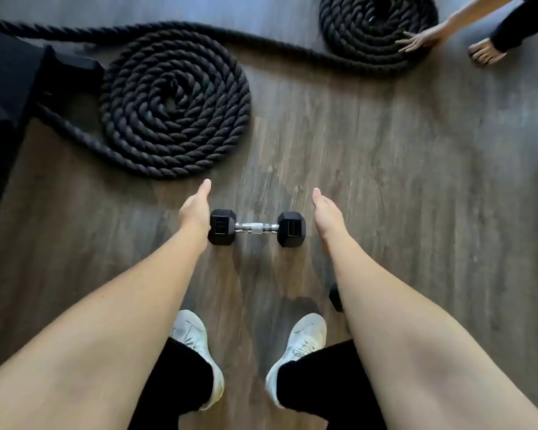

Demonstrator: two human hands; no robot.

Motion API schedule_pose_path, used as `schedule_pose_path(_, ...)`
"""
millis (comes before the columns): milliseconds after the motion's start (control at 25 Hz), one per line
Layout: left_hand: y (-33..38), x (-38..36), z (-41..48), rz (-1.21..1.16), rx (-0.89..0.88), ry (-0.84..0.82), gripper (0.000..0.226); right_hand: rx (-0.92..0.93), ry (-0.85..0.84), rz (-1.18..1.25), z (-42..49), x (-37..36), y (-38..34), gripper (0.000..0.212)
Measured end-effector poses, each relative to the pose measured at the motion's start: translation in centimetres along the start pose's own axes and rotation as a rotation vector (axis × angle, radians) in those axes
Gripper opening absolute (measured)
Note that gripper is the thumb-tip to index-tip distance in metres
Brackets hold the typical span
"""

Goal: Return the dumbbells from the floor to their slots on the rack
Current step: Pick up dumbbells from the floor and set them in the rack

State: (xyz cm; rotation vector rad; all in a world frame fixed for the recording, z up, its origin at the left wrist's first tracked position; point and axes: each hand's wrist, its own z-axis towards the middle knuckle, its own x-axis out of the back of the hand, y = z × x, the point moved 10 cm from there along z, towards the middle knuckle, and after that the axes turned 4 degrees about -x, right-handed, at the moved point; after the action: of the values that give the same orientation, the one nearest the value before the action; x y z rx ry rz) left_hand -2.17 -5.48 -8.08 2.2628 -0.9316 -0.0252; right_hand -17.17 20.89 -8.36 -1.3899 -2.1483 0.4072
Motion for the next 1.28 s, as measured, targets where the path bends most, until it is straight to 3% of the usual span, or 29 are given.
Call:
schedule_pose_path(80,-3.1,-1.0,5.2,0.094,-0.032,0.092,0.048,-0.008,0.070,-0.004,5.7,-1.4,3.3,0.061)
schedule_pose_path(200,-8.1,-2.7,13.4,0.110,-0.038,0.131,0.075,-0.050,0.079,-0.020,14.1,-4.3,8.6,0.063)
schedule_pose_path(400,-15.1,-3.7,18.1,0.026,0.263,0.068,0.107,-0.173,0.119,0.050,18.4,-5.7,13.2,0.077)
schedule_pose_path(560,-15.9,-3.6,18.4,-0.085,0.278,0.057,0.091,-0.234,0.131,0.190,18.3,-6.1,14.4,0.062)
schedule_pose_path(720,-14.0,-0.7,13.1,-0.107,0.256,0.114,0.077,-0.254,0.209,0.205,12.5,-4.9,14.0,0.058)
schedule_pose_path(920,-3.3,7.3,-3.1,-0.140,0.293,0.170,0.076,-0.255,0.138,0.121,-3.8,-2.7,4.0,0.061)
schedule_pose_path(1160,17.8,19.1,-23.4,-0.294,0.235,0.181,0.075,-0.099,0.060,0.079,-29.1,-1.4,-17.9,0.063)
schedule_pose_path(1280,28.7,27.4,-31.4,-0.361,0.116,0.212,0.077,0.038,-0.012,0.073,-41.0,-4.1,-28.9,0.066)
